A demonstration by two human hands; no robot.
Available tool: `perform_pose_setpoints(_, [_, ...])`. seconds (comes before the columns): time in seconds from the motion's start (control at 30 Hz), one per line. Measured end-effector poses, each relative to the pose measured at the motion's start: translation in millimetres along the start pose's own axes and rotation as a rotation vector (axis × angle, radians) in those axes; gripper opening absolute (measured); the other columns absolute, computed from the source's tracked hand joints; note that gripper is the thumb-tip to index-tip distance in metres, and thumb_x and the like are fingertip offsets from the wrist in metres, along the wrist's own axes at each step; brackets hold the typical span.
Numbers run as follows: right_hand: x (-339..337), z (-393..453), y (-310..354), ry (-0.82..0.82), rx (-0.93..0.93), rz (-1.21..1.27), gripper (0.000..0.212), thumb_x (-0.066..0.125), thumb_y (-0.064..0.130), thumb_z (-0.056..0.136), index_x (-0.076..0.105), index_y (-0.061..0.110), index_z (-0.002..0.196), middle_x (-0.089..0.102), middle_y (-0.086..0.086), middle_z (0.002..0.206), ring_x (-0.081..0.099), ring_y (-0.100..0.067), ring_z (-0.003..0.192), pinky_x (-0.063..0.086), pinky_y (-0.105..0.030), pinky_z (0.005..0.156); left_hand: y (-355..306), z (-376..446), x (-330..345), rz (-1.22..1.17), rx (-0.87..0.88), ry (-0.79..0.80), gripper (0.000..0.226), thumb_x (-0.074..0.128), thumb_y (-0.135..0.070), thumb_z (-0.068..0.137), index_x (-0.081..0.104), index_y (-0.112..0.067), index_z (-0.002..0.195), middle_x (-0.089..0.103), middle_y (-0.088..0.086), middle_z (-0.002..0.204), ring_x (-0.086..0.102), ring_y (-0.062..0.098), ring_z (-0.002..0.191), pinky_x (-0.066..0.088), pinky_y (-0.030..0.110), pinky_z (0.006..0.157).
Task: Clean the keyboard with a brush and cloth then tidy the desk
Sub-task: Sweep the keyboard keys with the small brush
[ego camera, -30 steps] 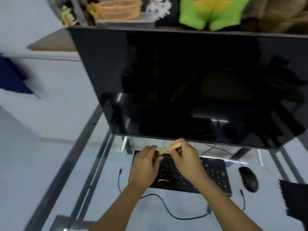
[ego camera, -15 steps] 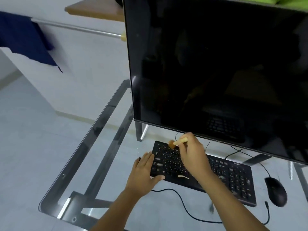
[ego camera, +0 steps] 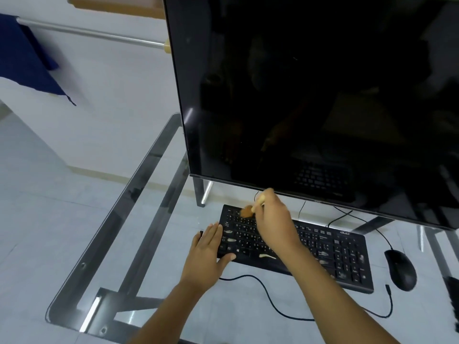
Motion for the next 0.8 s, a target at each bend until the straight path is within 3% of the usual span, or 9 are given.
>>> perform_pose_setpoints(0.1, [-6,-2,-1,0.003,-0.007,0.094,0.005,0.049,0.015,0.098,0.048,0.017,0.094,0.068,0.010,0.085,0.057,0.000,0.058,0.043,-0.015,0.048,0,0,-1,0.017,0.001,-0.001,0.094,0.019,-0.077,0.079,0.025,-0.014,0.149,0.028,0.001,0.155,0.018,0.014,0.145,0.002,0.028,0.117])
perform_pose_setpoints(0.2, [0,-7,-11,0.083,0.023,-0.017,0.009,0.046,0.018,0.099,0.047,0.016,0.091,0.067,0.005,0.082,0.055,-0.004,0.057,0.047,-0.030,0.050,5,-1,1,0.021,-0.011,0.018,0.103,0.006,-0.082,0.075,0.022,-0.014,0.150,0.028,0.001,0.155,0.017,0.015,0.145,-0.001,0.030,0.117])
perform_pose_setpoints(0.3, [-26,-7,-23,-0.065,0.068,0.087,0.005,0.047,0.013,0.099,0.047,0.013,0.095,0.065,0.009,0.079,0.052,-0.002,0.052,0.038,-0.014,0.045,8,3,5,0.074,-0.035,0.064,0.102,0.007,-0.083,0.074,0.014,-0.016,0.151,0.020,-0.002,0.158,0.008,0.012,0.147,-0.010,0.034,0.116])
perform_pose_setpoints(0.43, [-4,-16,-26,0.126,0.070,-0.013,0.009,0.045,0.015,0.100,0.047,0.014,0.091,0.069,0.002,0.083,0.056,-0.001,0.061,0.039,-0.016,0.048,15,8,10,0.089,-0.019,0.143,0.103,0.015,-0.083,0.074,0.006,-0.016,0.152,0.013,-0.003,0.160,0.000,0.012,0.147,-0.011,0.033,0.115])
perform_pose_setpoints(0.5, [-25,-15,-32,-0.051,0.094,-0.029,0.008,0.045,0.016,0.100,0.046,0.015,0.092,0.066,-0.001,0.087,0.058,-0.006,0.066,0.044,-0.021,0.050,15,10,12,0.090,-0.003,0.173,0.110,0.010,-0.088,0.068,0.003,-0.017,0.152,0.009,-0.004,0.160,-0.002,0.012,0.147,-0.011,0.033,0.115])
perform_pose_setpoints(0.57, [-36,-16,-29,-0.104,0.089,0.093,0.004,0.048,0.015,0.099,0.047,0.015,0.096,0.064,0.005,0.082,0.061,-0.007,0.066,0.044,-0.017,0.050,16,12,11,0.104,0.007,0.177,0.109,0.011,-0.088,0.069,0.002,-0.019,0.152,0.008,-0.005,0.160,-0.002,0.011,0.147,-0.011,0.035,0.116])
perform_pose_setpoints(0.67, [-8,-33,-20,0.116,0.055,0.103,0.003,0.052,0.015,0.098,0.052,0.013,0.096,0.064,0.009,0.075,0.061,-0.008,0.059,0.043,-0.016,0.045,18,10,11,0.154,0.011,0.180,0.106,0.010,-0.086,0.071,0.002,-0.018,0.153,0.010,-0.004,0.160,-0.001,0.012,0.147,-0.010,0.037,0.116])
perform_pose_setpoints(0.7, [-5,-39,-23,0.114,0.050,0.068,0.004,0.051,0.015,0.098,0.052,0.013,0.095,0.063,0.010,0.075,0.059,-0.006,0.057,0.041,-0.014,0.045,17,9,11,0.165,0.010,0.182,0.106,0.009,-0.086,0.071,0.002,-0.018,0.153,0.010,-0.004,0.160,-0.001,0.012,0.147,-0.011,0.038,0.116])
perform_pose_setpoints(0.8, [-31,-52,-41,-0.128,0.087,0.077,0.006,0.052,0.011,0.097,0.051,0.015,0.094,0.060,0.011,0.079,0.059,-0.003,0.067,0.041,-0.015,0.056,14,11,10,0.207,0.016,0.194,0.107,0.004,-0.085,0.069,0.001,-0.017,0.152,0.009,-0.004,0.160,-0.001,0.012,0.147,-0.013,0.038,0.115])
Point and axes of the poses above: each hand's wrist, its own z-axis towards the middle knuckle, its own x-axis out of the palm, y = z × x, the point moved 10 cm from there along z, towards the middle knuckle
